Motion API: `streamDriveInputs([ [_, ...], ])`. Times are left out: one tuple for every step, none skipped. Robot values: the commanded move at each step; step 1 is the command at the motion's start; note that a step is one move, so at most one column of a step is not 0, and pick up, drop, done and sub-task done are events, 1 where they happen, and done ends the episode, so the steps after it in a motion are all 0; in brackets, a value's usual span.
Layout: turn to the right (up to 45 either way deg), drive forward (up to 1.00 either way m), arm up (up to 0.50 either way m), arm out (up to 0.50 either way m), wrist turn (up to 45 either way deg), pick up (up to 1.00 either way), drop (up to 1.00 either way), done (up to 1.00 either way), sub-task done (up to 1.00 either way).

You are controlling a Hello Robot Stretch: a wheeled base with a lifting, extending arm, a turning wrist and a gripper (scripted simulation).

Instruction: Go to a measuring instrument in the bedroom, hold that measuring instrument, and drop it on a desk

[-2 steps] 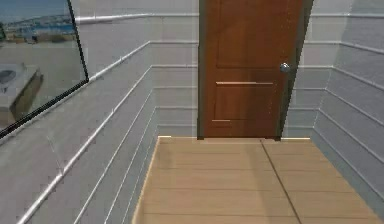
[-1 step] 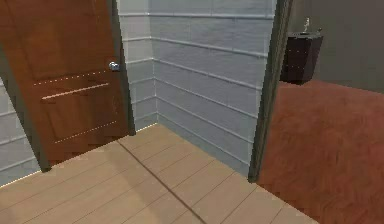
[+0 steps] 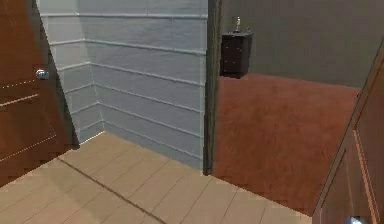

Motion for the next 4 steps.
streamDriveInputs([
  [0.0,0.45,0.0,0.0,0.0,0.0,0.0,0.0,0.0],
  [33.0,0.0,0.0,0.0,0.0,0.0,0.0,0.0,0.0],
  [0.0,1.0,0.0,0.0,0.0,0.0,0.0,0.0,0.0],
  [6.0,0.0,0.0,0.0,0.0,0.0,0.0,0.0,0.0],
])
